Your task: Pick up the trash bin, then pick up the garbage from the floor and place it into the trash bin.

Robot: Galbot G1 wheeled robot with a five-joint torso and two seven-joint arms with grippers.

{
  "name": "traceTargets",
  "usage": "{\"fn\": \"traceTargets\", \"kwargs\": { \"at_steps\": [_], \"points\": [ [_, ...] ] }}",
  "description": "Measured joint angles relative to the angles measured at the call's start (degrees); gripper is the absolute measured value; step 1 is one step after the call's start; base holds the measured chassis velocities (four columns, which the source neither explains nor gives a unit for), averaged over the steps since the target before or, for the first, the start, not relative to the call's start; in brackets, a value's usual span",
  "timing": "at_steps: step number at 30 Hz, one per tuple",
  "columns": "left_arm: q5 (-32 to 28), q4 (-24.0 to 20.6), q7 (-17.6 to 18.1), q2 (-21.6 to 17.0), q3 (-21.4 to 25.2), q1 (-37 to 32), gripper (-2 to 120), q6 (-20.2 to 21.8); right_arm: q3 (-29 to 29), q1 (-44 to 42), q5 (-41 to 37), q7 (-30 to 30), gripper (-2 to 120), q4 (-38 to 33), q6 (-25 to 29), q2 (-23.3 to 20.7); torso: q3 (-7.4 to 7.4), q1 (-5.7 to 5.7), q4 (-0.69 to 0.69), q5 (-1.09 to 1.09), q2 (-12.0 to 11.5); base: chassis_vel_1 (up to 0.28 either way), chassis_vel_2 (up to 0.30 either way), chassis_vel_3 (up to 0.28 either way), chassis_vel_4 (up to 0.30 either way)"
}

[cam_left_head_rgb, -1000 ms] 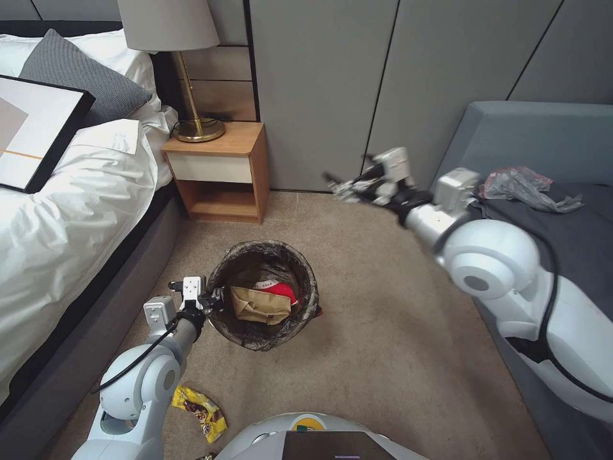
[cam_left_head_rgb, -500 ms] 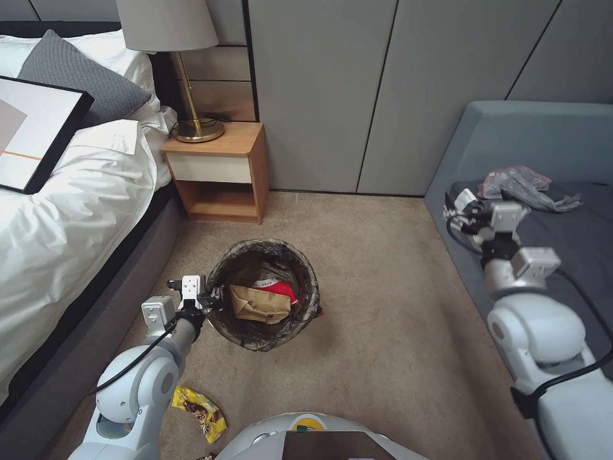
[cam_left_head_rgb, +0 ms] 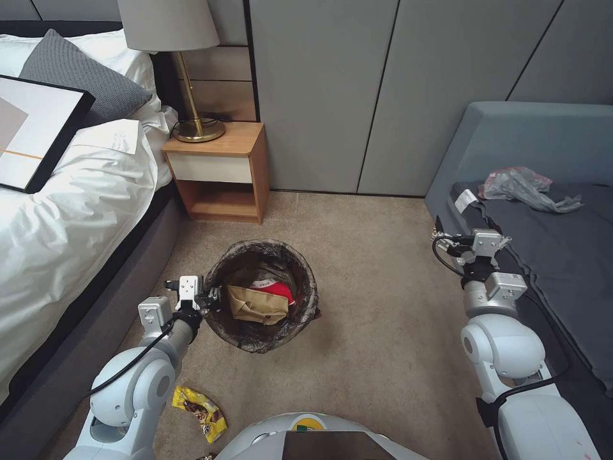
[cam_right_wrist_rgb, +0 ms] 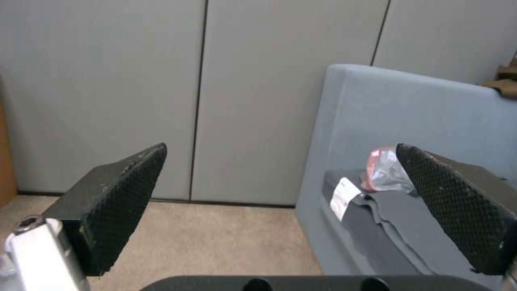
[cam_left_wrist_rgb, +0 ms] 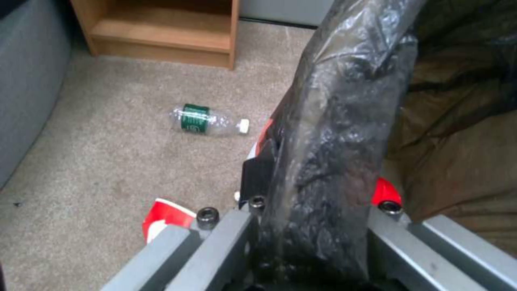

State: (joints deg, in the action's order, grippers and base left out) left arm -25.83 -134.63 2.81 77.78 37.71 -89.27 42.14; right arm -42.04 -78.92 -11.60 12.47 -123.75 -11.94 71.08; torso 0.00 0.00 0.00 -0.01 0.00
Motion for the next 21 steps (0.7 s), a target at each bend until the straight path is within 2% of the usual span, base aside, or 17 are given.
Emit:
{"fn": "traceTargets", "kwargs": {
  "at_steps": [5,9,14,21],
  "points": [
    [0.39,-0.02,0.0,0.02,0.0,0.02,0,0.0,0.66,-0.18,0.05,1.12,100,0.04,0.27,0.3,0.0,0.0,0.0,0.0,0.0,0.0,0.0,0.0,0.0],
    [0.55,-0.17,-0.02,-0.08,0.15,-0.08,0,0.0,1.39,-0.77,-1.89,1.63,100,0.73,5.37,0.65,0.0,0.0,-0.01,0.0,0.0,0.0,0.0,0.0,0.0],
    [0.62,-0.38,-0.11,-0.23,0.34,-0.28,0,0.0,1.52,-1.23,-1.44,0.63,100,2.63,8.43,0.97,0.0,0.0,0.0,0.02,0.0,0.0,0.0,0.0,0.0],
    [0.68,-0.4,-0.21,-0.15,0.43,-0.43,0,0.0,1.14,-1.9,-1.34,0.16,100,3.1,9.21,1.17,0.0,0.0,-0.01,0.01,0.0,0.0,0.0,0.0,0.0]
  ]
}}
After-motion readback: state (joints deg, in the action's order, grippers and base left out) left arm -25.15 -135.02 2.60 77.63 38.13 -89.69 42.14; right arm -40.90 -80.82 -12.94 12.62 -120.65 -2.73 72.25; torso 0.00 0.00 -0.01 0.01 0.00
